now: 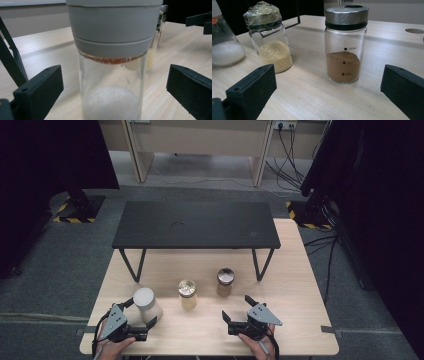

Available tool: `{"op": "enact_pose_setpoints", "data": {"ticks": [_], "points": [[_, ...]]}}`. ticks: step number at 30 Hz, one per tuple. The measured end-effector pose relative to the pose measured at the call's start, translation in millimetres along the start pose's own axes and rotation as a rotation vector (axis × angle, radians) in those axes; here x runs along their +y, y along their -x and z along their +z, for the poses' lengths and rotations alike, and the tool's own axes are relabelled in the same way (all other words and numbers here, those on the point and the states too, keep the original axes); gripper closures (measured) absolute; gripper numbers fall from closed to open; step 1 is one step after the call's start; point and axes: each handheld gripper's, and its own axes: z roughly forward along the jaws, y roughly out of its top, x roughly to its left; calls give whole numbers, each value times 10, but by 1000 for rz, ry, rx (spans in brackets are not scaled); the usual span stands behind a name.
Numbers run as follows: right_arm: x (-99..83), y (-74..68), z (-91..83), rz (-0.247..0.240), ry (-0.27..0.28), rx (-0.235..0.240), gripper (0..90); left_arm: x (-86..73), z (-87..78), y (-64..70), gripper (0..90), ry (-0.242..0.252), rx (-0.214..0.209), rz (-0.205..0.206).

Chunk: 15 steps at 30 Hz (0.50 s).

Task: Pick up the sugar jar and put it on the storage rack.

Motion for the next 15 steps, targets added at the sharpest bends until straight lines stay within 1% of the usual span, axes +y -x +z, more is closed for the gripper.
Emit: {"op": "enact_pose_setpoints", "data": {"ticks": [15], "points": [[0,11,3,10,7,-4,4,1,3,0,5,0,3,-5]]}}
